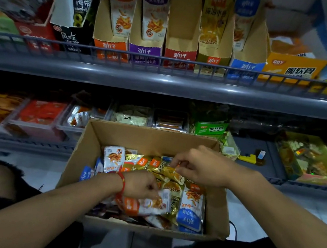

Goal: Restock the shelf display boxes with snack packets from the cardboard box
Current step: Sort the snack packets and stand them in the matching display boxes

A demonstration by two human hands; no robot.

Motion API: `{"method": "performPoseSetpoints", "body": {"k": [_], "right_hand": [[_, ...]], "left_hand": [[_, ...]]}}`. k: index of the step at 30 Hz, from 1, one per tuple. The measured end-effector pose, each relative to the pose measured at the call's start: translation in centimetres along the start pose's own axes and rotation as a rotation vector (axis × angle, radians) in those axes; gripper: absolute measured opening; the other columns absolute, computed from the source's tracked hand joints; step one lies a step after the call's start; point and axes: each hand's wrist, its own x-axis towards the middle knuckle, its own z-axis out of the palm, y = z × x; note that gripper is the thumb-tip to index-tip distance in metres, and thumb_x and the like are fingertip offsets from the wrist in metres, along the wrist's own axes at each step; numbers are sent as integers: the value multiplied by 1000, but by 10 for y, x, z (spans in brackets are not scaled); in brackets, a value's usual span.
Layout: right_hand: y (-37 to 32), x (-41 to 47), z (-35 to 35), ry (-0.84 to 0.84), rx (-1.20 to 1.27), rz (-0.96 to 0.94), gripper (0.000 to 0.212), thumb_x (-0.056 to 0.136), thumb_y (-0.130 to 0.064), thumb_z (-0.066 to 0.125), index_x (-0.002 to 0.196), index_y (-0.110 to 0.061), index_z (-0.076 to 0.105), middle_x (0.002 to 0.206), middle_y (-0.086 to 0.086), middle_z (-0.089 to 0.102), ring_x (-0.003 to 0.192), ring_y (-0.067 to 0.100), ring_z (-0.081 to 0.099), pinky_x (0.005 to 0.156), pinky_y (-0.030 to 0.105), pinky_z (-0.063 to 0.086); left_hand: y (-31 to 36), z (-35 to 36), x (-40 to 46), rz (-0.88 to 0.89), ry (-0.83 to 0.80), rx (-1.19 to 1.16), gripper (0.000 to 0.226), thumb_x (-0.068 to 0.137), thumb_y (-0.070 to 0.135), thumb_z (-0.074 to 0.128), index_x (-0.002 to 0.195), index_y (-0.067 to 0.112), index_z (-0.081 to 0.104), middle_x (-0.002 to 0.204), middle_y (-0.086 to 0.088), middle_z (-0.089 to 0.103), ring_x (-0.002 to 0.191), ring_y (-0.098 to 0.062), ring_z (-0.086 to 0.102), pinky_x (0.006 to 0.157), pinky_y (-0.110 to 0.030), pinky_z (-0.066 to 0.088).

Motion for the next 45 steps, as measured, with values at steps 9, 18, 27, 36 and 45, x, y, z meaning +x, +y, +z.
{"method": "performPoseSetpoints", "body": {"k": [9,18,27,36,45], "right_hand": [[-7,5,-6,154,355,119,12,92,-34,74,102,-30,69,94,-10,75,84,2,70,75,31,60],[-45,-10,-25,308,1187,258,24,90,-15,73,107,-2,64,98,13,78,86,29,76,69,29,60],[-96,34,-93,668,678,83,28,89,-33,73,115,-23,69,98,-2,75,92,10,73,76,31,62],[-116,98,-198,799,452,-57,6,92,-17,73,89,-17,68,71,-4,71,55,-3,61,53,15,48],[-103,185,-269,969,85,-13,32,97,-31,68,122,-12,67,110,-6,65,99,5,61,86,24,54]], "left_hand": [[4,-72,-23,209,254,-644,12,89,22,75,99,15,73,83,2,77,71,-10,71,64,-25,58],[16,-100,-58,315,578,-1566,19,92,4,65,110,3,65,102,-13,76,94,-24,73,82,-38,60],[5,-126,-95,393,928,-1213,17,90,8,72,106,10,72,93,-8,78,86,-20,76,75,-32,63],[-48,-161,-107,337,1482,-758,10,94,16,67,101,16,74,89,6,73,84,-7,68,73,-20,57],[-48,-171,-91,194,1533,-227,35,85,3,63,116,14,71,126,1,65,120,-15,52,104,-20,38]]}}
